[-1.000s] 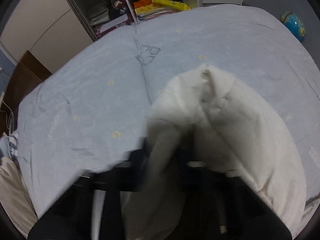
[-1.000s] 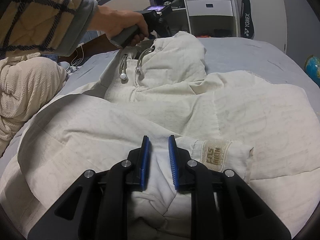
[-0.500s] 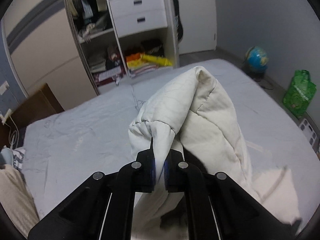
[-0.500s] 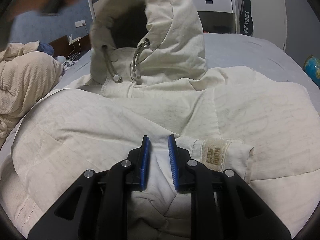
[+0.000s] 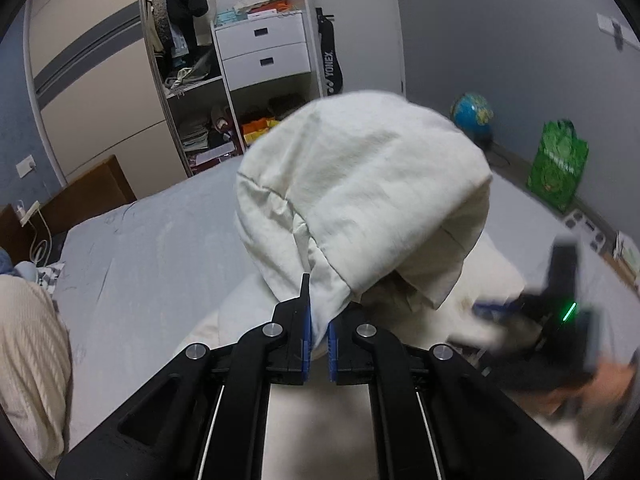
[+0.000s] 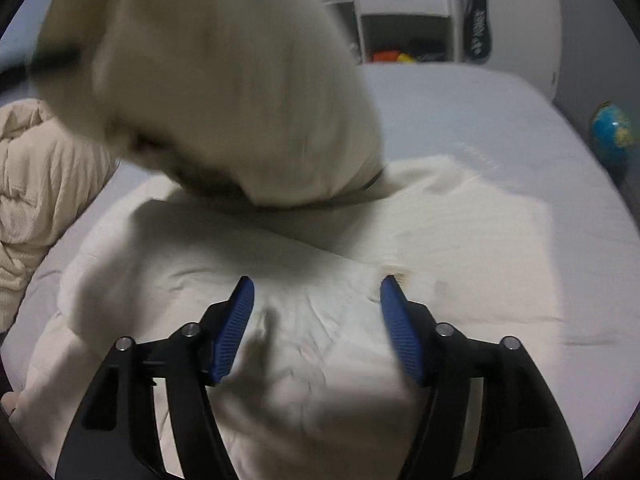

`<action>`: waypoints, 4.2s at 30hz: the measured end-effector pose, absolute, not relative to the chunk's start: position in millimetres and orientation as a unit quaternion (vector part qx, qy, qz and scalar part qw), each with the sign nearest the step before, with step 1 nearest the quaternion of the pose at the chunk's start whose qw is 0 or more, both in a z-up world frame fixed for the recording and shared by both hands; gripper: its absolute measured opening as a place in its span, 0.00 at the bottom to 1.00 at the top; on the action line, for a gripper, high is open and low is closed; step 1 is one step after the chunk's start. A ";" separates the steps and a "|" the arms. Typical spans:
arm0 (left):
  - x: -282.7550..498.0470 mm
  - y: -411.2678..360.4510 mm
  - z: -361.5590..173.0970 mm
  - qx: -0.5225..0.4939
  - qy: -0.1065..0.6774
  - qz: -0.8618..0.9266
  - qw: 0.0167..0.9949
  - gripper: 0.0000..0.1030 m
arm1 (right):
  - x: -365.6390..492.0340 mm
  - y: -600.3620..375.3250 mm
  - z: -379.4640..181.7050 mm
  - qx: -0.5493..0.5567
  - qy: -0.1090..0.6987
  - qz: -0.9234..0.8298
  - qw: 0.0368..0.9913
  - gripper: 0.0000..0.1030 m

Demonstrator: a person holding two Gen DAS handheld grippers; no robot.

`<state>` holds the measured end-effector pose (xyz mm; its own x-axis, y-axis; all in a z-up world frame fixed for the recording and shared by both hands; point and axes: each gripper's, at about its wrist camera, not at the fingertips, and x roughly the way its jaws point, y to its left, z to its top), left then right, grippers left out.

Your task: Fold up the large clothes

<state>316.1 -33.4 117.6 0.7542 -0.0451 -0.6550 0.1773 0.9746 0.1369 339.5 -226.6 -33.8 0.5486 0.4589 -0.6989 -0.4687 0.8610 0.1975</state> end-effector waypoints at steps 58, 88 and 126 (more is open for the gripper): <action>284.2 -12.8 20.6 -0.138 0.489 -0.047 0.860 0.15 | 240.0 -203.1 -19.4 0.119 0.487 0.320 0.804 0.10; 240.8 20.0 -28.5 -0.202 0.496 -0.070 0.841 0.26 | 249.4 -156.6 11.4 0.049 0.477 0.320 0.817 0.39; 164.3 40.5 -7.7 -0.080 0.538 -0.056 0.837 0.71 | 212.9 -258.2 -17.4 0.141 0.508 0.291 0.798 0.53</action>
